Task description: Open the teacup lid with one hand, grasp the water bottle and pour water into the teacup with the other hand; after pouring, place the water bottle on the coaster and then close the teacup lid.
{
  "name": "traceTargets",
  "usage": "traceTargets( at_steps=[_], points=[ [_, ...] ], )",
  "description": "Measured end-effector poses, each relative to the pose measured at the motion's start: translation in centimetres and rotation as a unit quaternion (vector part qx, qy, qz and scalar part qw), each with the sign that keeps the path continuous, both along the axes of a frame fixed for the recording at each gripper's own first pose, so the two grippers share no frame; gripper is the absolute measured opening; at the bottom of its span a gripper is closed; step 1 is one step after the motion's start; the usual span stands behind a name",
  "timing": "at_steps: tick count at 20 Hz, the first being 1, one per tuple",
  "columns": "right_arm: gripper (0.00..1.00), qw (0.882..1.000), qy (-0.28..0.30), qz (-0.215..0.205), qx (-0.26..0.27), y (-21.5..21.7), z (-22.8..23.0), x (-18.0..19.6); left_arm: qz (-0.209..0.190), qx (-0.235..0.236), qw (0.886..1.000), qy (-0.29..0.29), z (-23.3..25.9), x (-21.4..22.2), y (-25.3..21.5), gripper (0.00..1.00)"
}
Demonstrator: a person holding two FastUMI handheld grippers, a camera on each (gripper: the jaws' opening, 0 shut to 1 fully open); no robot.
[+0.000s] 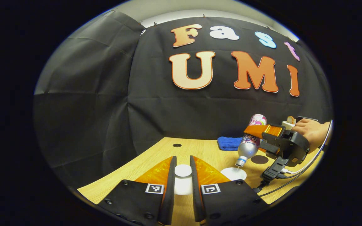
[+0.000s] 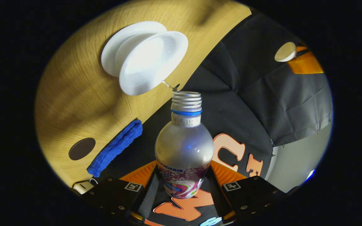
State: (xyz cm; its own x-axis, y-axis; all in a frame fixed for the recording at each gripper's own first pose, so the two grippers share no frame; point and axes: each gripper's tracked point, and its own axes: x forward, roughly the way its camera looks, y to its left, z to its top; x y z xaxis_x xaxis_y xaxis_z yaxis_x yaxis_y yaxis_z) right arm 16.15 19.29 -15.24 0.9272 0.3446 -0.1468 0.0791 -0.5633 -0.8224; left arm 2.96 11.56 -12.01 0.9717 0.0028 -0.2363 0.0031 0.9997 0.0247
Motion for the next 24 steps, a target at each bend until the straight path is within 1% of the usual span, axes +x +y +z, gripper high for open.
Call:
traceTargets(
  at_steps=[2, 4, 7, 8, 9, 12, 15, 17, 19, 20, 21, 22, 23, 24],
  points=[
    [0.78, 1.000, 0.003, -0.007, 0.004, -0.7, -0.1, -0.2, 0.001, 0.001, 1.000, -0.003, 0.2, -0.1, -0.1, 0.29],
    [0.78, 0.999, 0.015, -0.018, 0.024, -1.3, -0.5, -0.5, 0.004, 0.006, 1.000, -0.003, 0.5, -0.3, -0.1, 0.29],
    [0.78, 0.998, 0.032, -0.025, 0.053, -1.0, -1.0, -1.1, 0.003, 0.004, 1.000, -0.007, 1.0, -0.6, -0.5, 0.29],
    [0.75, 0.997, 0.037, -0.027, 0.064, -0.9, -1.1, -1.3, 0.004, 0.004, 1.000, -0.009, 1.1, -0.8, -0.4, 0.29],
    [0.78, 0.995, 0.046, -0.032, 0.080, -1.0, -1.4, -1.4, 0.007, 0.004, 1.000, -0.011, 1.3, -1.0, -0.3, 0.29],
    [0.79, 0.984, 0.089, -0.060, 0.141, -1.4, -2.4, -1.7, 0.014, 0.001, 1.000, -0.013, 1.6, -1.4, 0.1, 0.29],
    [0.79, 0.966, 0.114, -0.087, 0.214, -1.5, -1.9, -2.1, 0.019, 0.003, 1.000, -0.014, 1.9, -1.7, 0.5, 0.29],
    [0.78, 0.950, 0.128, -0.108, 0.263, -2.1, -0.6, -1.7, 0.018, 0.003, 1.000, -0.016, 2.1, -1.7, 0.3, 0.29],
    [0.79, 0.928, 0.143, -0.131, 0.319, -2.7, 0.5, -1.7, 0.015, 0.002, 1.000, -0.019, 2.4, -1.7, 0.0, 0.29],
    [0.79, 0.913, 0.151, -0.139, 0.352, -3.2, 1.0, -1.8, 0.013, 0.000, 1.000, -0.020, 2.6, -1.7, -0.3, 0.29],
    [0.77, 0.894, 0.156, -0.152, 0.390, -3.9, 1.9, -1.4, 0.012, -0.001, 1.000, -0.021, 2.6, -1.6, -0.6, 0.29],
    [0.79, 0.875, 0.167, -0.167, 0.423, -4.8, 2.3, -1.4, 0.010, -0.003, 1.000, -0.022, 2.6, -1.4, -0.7, 0.29],
    [0.79, 0.857, 0.172, -0.179, 0.451, -5.5, 2.7, -1.1, 0.008, -0.004, 1.000, -0.024, 2.6, -1.5, -1.0, 0.29],
    [0.79, 0.843, 0.175, -0.190, 0.471, -6.1, 3.3, -0.7, 0.006, -0.003, 1.000, -0.024, 2.5, -1.4, -1.2, 0.29]
  ],
)
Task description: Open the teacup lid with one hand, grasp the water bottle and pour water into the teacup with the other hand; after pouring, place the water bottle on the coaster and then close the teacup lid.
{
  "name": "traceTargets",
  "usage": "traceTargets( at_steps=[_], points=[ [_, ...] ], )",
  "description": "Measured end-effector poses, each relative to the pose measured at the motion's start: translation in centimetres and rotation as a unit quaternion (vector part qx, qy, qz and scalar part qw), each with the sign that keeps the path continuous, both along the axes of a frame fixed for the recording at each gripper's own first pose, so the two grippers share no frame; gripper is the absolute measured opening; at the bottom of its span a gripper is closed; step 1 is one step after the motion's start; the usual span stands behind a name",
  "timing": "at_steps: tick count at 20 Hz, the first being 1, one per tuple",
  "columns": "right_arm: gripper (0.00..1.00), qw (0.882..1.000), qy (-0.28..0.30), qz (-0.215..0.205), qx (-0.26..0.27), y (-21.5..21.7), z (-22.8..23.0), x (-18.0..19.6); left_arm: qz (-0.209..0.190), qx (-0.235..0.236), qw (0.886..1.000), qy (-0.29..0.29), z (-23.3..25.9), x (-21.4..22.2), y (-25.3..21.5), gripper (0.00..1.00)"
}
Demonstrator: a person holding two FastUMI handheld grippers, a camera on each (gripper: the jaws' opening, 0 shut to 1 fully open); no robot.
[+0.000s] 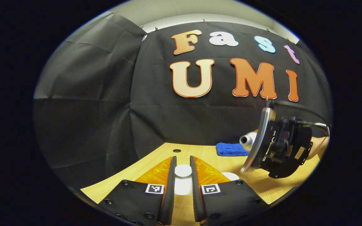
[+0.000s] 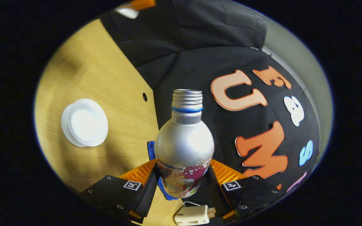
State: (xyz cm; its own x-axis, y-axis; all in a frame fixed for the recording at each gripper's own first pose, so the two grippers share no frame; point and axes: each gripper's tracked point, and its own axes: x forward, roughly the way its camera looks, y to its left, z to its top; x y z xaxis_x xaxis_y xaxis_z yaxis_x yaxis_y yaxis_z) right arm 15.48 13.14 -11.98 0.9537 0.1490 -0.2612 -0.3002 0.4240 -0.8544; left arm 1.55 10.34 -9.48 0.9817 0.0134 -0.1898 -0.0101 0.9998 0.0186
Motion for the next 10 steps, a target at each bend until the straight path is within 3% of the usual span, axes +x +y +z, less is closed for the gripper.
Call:
traceTargets(
  at_steps=[4, 7, 10],
  points=[
    [0.79, 0.996, 0.011, -0.043, 0.075, -3.3, 1.4, 0.4, -0.007, 0.000, 1.000, 0.004, -0.4, 0.2, -1.1, 0.29],
    [0.79, 0.984, 0.035, -0.058, 0.164, -4.3, 2.2, 1.4, -0.018, -0.005, 1.000, -0.002, -0.2, 0.6, -2.5, 0.29],
    [0.79, 0.972, 0.037, -0.073, 0.220, -5.1, 2.6, 1.6, -0.028, -0.014, 0.999, -0.007, -0.1, 1.1, -3.6, 0.29]
  ],
)
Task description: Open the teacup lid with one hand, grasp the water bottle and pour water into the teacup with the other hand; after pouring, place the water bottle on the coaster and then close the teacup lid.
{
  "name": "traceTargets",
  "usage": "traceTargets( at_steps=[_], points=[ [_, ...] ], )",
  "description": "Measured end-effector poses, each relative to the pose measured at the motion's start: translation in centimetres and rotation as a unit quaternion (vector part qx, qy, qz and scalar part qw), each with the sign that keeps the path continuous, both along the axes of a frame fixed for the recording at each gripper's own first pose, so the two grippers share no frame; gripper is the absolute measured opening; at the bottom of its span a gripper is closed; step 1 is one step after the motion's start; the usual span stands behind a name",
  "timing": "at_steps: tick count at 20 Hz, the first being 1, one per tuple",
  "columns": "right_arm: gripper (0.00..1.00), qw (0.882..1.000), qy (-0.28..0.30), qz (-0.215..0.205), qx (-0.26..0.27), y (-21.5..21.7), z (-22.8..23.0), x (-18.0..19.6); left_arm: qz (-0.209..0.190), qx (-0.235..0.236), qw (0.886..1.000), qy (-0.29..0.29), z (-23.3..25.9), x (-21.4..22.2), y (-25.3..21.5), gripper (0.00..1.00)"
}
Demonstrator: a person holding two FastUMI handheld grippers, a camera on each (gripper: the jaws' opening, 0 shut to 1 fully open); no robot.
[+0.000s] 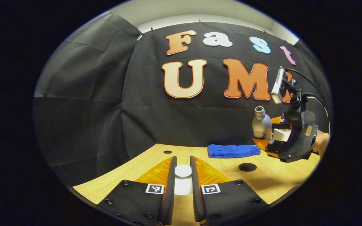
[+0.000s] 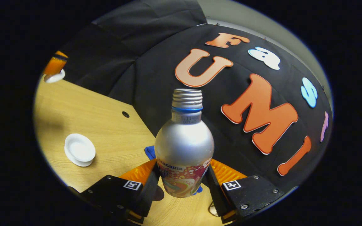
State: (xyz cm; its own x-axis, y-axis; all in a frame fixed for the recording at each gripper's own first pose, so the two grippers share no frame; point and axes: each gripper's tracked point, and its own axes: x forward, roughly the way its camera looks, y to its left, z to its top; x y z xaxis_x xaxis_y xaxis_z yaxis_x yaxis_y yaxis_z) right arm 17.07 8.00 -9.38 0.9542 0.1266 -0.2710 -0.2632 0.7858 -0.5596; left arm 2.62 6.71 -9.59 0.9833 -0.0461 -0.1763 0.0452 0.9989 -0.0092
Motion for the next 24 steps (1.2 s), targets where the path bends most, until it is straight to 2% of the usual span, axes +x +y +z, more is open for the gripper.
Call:
traceTargets(
  at_steps=[3, 7, 9, 13, 16, 17, 19, 24],
  points=[
    [0.79, 0.998, 0.011, -0.011, 0.056, -0.6, -0.3, 0.5, -0.011, -0.002, 1.000, -0.001, -0.1, 0.6, -1.5, 0.29],
    [0.79, 0.989, 0.031, -0.032, 0.138, -2.8, -1.4, 1.7, -0.029, -0.009, 1.000, -0.003, -0.8, 1.5, -3.8, 0.29],
    [0.79, 0.982, 0.051, -0.050, 0.176, -3.6, -2.7, 2.1, -0.036, -0.013, 0.999, 0.000, -1.3, 2.1, -4.8, 0.29],
    [0.79, 0.959, 0.090, -0.072, 0.259, -4.6, -6.3, 3.9, -0.049, -0.017, 0.999, 0.002, -2.4, 3.2, -6.6, 0.29],
    [0.79, 0.947, 0.105, -0.073, 0.295, -4.2, -8.5, 5.1, -0.057, -0.009, 0.998, 0.016, -4.2, 4.2, -7.3, 0.29],
    [0.79, 0.942, 0.112, -0.072, 0.307, -3.9, -9.5, 5.5, -0.058, -0.009, 0.998, 0.020, -4.8, 4.6, -7.5, 0.26],
    [0.79, 0.934, 0.129, -0.075, 0.323, -3.4, -11.5, 5.9, -0.058, -0.010, 0.998, 0.038, -6.1, 5.0, -7.6, 0.29],
    [0.79, 0.929, 0.161, -0.089, 0.320, -3.3, -15.8, 6.4, -0.045, -0.015, 0.997, 0.057, -7.7, 5.5, -7.1, 0.29]
  ],
)
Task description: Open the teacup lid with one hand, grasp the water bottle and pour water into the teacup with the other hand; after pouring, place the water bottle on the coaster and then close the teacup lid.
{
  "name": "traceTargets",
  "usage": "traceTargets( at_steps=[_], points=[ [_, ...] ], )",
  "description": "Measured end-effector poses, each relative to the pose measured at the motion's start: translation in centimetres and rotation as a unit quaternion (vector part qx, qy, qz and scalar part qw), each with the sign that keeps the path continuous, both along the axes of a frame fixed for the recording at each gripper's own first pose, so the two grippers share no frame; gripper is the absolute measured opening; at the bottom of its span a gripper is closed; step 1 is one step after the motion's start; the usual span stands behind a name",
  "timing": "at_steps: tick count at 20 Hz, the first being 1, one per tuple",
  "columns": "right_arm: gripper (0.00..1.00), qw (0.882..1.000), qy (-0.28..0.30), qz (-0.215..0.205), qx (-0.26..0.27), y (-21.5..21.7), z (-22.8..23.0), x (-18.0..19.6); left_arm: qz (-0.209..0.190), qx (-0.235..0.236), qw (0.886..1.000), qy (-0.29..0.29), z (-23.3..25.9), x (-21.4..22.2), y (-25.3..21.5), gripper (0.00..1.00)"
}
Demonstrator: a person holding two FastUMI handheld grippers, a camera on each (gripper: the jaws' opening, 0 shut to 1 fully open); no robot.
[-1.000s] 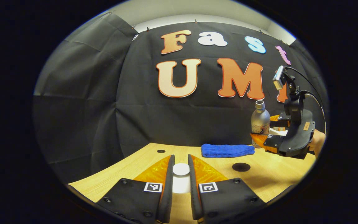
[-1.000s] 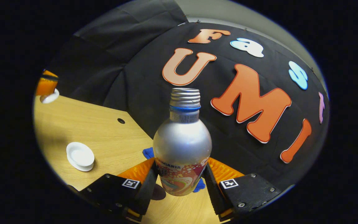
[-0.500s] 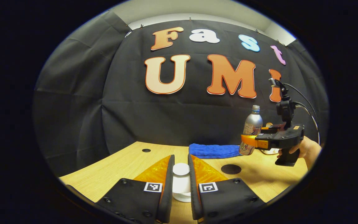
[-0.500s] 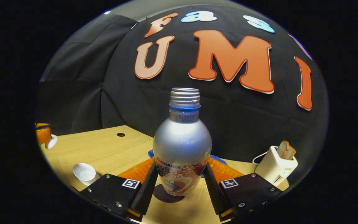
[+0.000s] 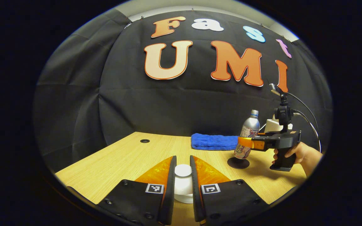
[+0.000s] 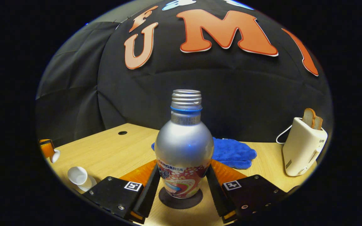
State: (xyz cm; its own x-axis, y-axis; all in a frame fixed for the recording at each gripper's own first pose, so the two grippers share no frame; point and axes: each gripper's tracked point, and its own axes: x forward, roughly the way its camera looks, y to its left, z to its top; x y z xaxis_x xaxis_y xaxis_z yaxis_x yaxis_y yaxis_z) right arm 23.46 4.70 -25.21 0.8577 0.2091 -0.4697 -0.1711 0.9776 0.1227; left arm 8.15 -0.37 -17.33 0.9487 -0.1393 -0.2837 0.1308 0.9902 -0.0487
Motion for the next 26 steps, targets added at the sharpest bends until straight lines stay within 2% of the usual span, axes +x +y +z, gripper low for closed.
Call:
traceTargets(
  at_steps=[3, 10, 13, 14, 16, 18, 19, 20, 26],
  points=[
    [0.79, 0.999, 0.030, 0.012, -0.004, 1.2, -2.4, -0.8, -0.003, -0.001, 1.000, 0.009, -0.7, -0.1, -0.2, 0.29],
    [0.78, 0.999, 0.030, 0.003, -0.018, 1.1, -3.0, -0.9, -0.007, -0.002, 1.000, 0.017, -1.8, 0.7, -1.0, 0.29],
    [0.87, 0.999, 0.040, 0.018, -0.025, 1.5, -3.9, -1.8, -0.010, -0.004, 1.000, 0.022, -2.3, 1.2, -1.6, 0.29],
    [0.94, 0.999, 0.039, 0.017, -0.030, 1.4, -3.9, -1.9, -0.010, -0.003, 1.000, 0.022, -2.4, 1.4, -1.7, 0.29],
    [0.98, 0.999, 0.036, 0.014, -0.032, 1.0, -3.2, -2.2, -0.012, -0.002, 1.000, 0.025, -2.8, 1.5, -2.1, 0.29],
    [0.98, 0.999, 0.033, 0.020, -0.024, 0.9, -2.5, -2.7, -0.018, -0.001, 0.999, 0.031, -3.6, 1.6, -2.7, 0.29],
    [0.98, 0.999, 0.033, 0.026, -0.023, 0.9, -2.3, -3.1, -0.022, -0.001, 0.999, 0.036, -4.1, 1.6, -3.0, 0.26],
    [0.98, 0.999, 0.032, 0.027, -0.027, 0.5, -2.1, -3.4, -0.022, 0.001, 0.999, 0.043, -4.8, 1.6, -3.1, 0.29],
    [0.98, 0.998, 0.013, 0.044, -0.032, -0.7, 0.1, -5.3, -0.020, 0.012, 0.998, 0.064, -7.0, 1.8, -3.1, 0.31]
  ],
)
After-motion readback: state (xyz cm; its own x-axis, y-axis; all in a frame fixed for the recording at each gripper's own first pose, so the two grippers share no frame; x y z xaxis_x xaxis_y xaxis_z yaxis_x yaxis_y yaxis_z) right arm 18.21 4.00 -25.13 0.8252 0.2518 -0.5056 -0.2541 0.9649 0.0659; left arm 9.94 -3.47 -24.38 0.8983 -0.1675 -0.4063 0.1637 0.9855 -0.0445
